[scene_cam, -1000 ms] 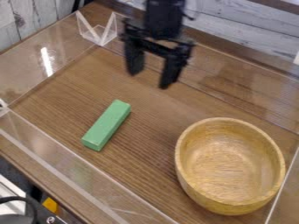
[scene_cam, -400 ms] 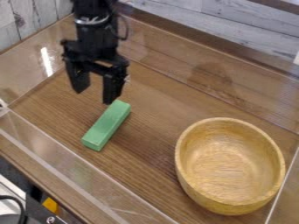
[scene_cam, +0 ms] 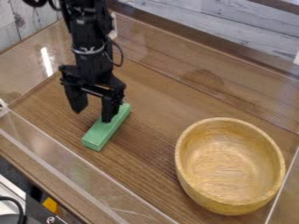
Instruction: Put the green block in the brown bowl
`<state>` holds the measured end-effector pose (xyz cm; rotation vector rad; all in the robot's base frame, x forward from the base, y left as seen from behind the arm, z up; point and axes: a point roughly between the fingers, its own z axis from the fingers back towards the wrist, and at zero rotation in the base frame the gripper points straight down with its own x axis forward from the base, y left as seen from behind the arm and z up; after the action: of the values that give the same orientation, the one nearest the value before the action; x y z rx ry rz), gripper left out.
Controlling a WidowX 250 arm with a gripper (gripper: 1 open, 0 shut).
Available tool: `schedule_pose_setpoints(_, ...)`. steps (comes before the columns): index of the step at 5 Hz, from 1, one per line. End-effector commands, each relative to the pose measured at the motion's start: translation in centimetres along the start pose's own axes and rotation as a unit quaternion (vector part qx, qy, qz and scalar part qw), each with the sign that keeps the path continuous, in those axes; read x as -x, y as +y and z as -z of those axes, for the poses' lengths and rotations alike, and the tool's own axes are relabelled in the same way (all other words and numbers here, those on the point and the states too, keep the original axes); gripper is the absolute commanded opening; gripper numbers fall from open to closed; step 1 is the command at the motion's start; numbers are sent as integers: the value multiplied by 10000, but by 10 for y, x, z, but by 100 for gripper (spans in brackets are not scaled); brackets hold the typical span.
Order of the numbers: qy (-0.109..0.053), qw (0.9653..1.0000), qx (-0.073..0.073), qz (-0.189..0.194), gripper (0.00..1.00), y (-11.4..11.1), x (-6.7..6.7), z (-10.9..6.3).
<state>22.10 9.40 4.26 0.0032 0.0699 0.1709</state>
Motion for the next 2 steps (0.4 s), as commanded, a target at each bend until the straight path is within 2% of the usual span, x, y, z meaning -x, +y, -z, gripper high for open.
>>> schedule_pose_setpoints(1, -142, 9998, -30, -151, 100, 11, -2, -1)
schedule_pose_setpoints(2, -129, 9997, -14, -220, 100, 16, 0, 2)
